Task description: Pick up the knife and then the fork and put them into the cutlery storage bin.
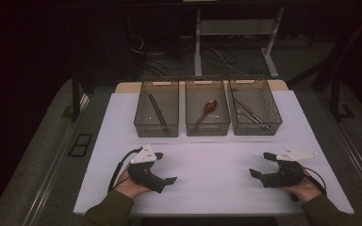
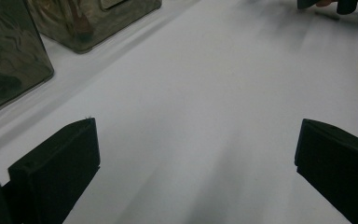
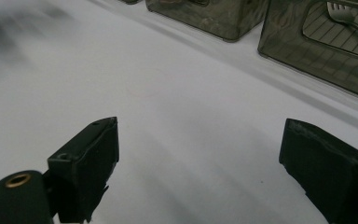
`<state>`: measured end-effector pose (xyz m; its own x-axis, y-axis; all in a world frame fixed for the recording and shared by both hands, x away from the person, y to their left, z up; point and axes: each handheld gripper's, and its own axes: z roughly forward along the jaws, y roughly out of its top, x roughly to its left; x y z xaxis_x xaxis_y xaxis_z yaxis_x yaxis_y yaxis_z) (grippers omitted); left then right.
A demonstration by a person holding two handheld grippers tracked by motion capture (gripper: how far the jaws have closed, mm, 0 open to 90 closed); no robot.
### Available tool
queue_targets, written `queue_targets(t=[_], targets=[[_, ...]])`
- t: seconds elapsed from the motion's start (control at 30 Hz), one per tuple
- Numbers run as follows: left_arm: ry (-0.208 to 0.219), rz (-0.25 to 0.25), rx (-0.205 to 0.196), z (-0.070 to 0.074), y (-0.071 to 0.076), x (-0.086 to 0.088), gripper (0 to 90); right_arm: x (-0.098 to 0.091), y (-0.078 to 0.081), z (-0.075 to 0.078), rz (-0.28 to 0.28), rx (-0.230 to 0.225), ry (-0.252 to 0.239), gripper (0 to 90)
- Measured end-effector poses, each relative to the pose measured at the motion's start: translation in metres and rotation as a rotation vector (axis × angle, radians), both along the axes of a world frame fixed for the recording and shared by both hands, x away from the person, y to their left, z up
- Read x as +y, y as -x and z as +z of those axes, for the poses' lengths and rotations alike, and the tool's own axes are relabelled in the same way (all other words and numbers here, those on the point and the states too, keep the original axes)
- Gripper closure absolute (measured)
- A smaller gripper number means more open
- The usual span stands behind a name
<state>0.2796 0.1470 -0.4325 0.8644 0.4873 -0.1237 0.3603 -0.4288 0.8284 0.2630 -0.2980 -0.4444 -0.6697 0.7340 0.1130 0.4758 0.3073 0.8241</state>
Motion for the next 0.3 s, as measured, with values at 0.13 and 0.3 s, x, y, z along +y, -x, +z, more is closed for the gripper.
queue_targets(t=[0.13, 0.3], targets=[[-0.006, -0.001, 0.0, -0.0001, -0.0002, -0.0003, 0.0, -0.0004, 0.0002, 0.0005, -0.005, 0.001, 0.007, 12.2], [-0.009, 0.003, -0.001, -0.0003, 0.0, -0.0006, 0.0, -0.0014, 0.0004, 0.0013, -0.007, -0.004, 0.005, 12.2]])
